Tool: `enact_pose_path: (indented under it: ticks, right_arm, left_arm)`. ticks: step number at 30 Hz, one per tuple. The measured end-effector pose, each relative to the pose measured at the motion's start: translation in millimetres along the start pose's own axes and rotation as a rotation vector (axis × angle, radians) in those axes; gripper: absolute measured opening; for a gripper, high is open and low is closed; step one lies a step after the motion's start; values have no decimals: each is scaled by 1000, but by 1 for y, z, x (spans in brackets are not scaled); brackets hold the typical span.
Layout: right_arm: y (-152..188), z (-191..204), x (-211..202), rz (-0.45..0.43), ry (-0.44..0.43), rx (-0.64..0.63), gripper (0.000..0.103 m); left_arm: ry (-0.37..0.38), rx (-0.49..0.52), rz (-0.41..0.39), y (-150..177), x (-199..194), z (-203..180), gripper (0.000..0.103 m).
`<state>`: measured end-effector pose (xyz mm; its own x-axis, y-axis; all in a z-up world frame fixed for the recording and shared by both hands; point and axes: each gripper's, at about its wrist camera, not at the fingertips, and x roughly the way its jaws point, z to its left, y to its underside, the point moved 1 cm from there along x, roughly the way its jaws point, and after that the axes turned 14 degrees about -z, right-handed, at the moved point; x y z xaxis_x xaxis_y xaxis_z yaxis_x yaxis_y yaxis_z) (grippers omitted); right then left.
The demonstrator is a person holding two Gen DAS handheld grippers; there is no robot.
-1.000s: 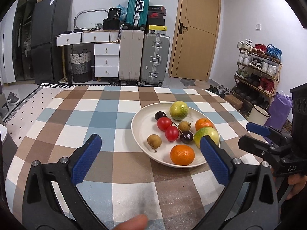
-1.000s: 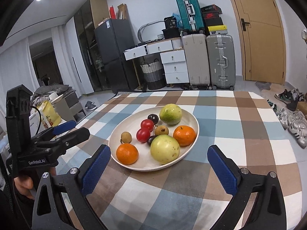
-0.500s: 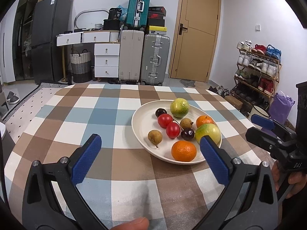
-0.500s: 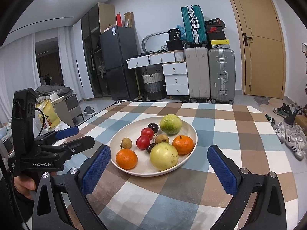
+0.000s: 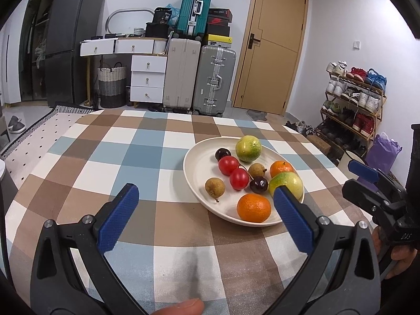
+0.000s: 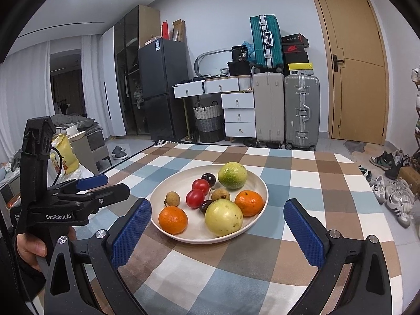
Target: Organize fruits
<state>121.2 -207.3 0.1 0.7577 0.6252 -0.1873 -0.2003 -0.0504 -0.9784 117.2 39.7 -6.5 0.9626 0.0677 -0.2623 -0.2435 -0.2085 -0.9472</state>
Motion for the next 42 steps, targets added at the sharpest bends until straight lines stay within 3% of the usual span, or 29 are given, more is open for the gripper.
enact_pose_path:
  ticks: [42]
  right_arm:
    - [-1, -1, -1, 0, -1, 6, 103]
  left_arm:
    - [5, 11, -6, 0, -1, -1, 102]
